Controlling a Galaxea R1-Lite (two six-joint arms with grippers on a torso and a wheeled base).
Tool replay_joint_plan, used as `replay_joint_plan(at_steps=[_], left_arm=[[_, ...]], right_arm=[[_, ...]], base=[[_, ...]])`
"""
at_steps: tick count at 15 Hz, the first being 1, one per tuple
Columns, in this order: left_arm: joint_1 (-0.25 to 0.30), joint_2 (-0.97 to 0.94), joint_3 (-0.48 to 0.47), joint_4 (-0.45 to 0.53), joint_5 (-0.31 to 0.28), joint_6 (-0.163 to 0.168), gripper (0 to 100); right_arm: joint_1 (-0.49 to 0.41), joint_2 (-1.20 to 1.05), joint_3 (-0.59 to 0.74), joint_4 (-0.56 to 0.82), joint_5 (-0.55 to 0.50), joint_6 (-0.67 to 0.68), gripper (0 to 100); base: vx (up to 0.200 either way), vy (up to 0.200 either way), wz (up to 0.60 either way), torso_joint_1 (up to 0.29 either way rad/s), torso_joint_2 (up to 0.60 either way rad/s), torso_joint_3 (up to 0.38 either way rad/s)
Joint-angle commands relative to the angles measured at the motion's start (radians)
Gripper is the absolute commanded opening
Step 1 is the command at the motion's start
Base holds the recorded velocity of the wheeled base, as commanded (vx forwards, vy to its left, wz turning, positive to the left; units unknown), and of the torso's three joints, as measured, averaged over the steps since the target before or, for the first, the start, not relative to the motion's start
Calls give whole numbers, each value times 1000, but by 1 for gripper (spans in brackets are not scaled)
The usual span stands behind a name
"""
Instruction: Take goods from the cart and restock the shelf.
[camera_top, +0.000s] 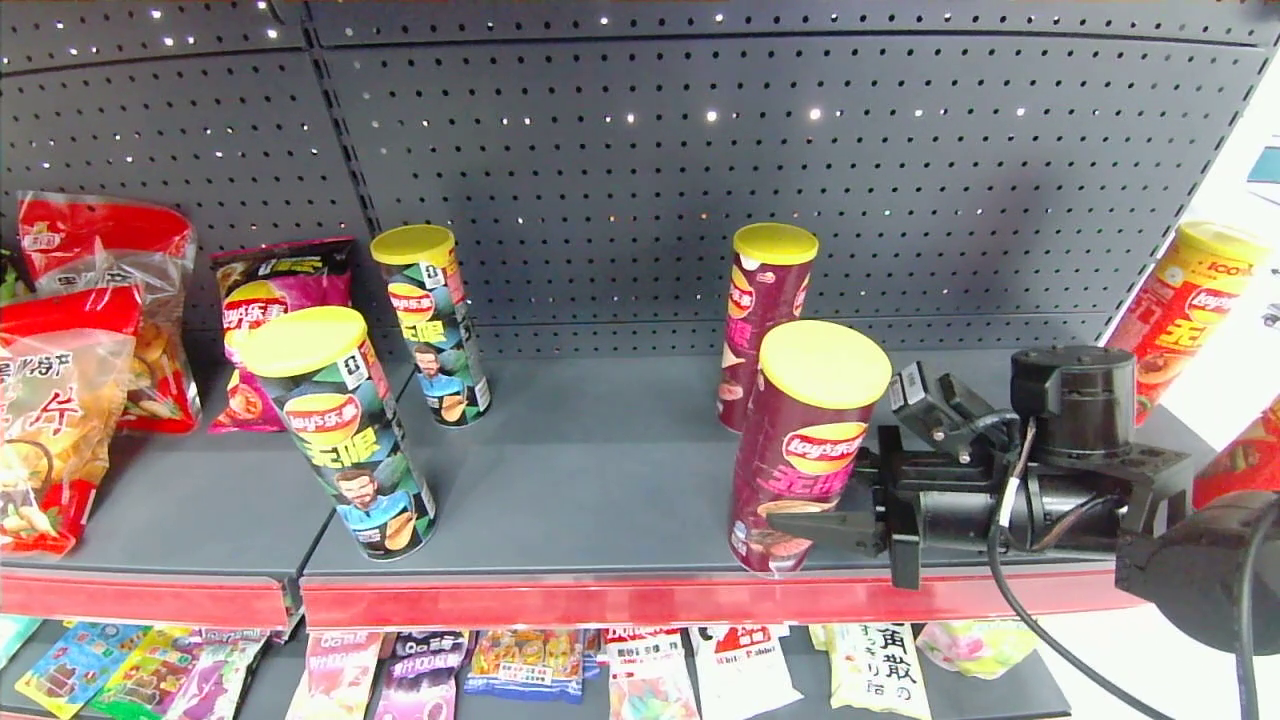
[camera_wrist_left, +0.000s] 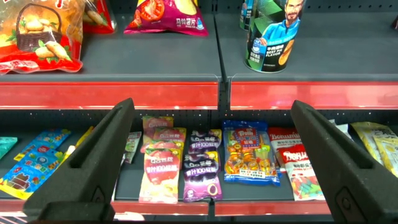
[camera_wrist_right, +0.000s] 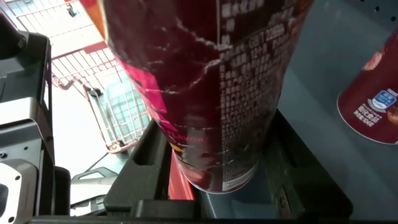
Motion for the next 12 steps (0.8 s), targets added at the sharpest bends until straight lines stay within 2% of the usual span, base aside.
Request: replay_joint_plan(at_steps=[1, 12], left_arm=[[0, 0, 0, 0, 0, 0, 100], [0, 0, 0, 0, 0, 0, 100]], right_arm=[[5, 6, -1, 3, 2, 1, 0], [23, 8, -6, 6, -11, -27, 0]], base=[[0, 0, 0, 0, 0, 0], [0, 0, 0, 0, 0, 0]])
